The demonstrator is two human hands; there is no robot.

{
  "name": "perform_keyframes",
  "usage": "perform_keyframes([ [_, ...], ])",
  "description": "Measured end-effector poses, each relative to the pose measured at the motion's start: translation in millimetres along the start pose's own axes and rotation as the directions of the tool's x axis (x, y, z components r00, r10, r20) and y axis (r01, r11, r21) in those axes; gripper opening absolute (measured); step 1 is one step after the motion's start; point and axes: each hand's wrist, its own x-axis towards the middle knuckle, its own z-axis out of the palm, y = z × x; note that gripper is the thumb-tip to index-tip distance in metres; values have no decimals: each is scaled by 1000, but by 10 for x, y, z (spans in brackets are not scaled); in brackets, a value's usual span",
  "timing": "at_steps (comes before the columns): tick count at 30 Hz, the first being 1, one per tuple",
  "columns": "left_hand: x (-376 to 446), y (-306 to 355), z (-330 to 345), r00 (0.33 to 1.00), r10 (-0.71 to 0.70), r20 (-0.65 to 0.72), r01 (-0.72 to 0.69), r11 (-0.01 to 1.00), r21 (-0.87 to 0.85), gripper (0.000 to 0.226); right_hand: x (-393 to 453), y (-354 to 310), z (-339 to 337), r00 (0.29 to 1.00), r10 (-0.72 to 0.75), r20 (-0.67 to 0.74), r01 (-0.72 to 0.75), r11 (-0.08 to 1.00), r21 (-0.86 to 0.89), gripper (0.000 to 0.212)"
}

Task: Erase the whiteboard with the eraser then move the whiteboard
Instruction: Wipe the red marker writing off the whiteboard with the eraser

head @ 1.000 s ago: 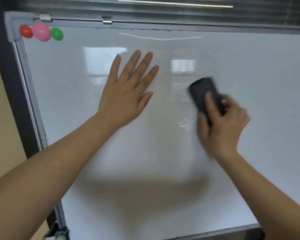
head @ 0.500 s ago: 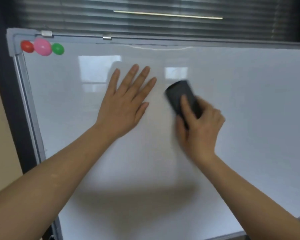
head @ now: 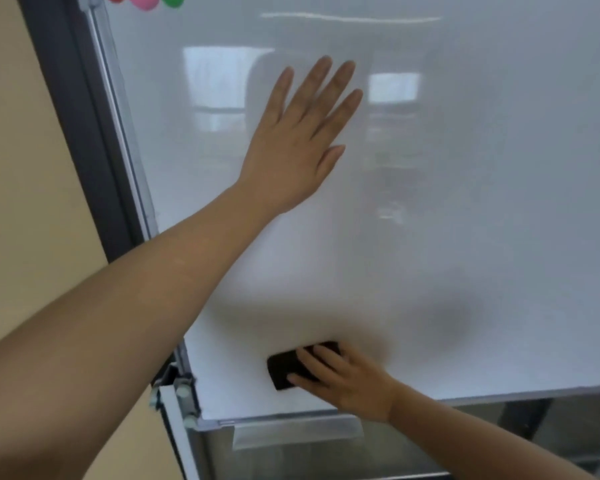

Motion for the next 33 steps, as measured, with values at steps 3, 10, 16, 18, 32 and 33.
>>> perform_keyframes([
  [3,-44,34,-25,1000,2,28,-2,1000,-19,56,-150,-219,19,978,-148,145,147,989,18,40],
  [10,-197,136,-34,996,-44,81,46,999,-23,60,-219,-595,18,977,16,211,-43,991,126,43],
  [16,-296,266,-12,989,-84,122,87,996,-15,61,-225,-827,97,975,64,212,-97,984,151,41],
  [18,-312,258,-13,990,-83,117,86,996,-25,61,-199,-817,112,969,49,244,-96,978,187,40],
  [32,-368,309,18,993,-70,90,73,997,-31,62,-158,-771,77,990,134,33,-138,970,200,34],
  [33,-370,313,18,993,-66,94,70,997,-33,62,-100,-733,46,990,141,15,-141,969,201,32],
])
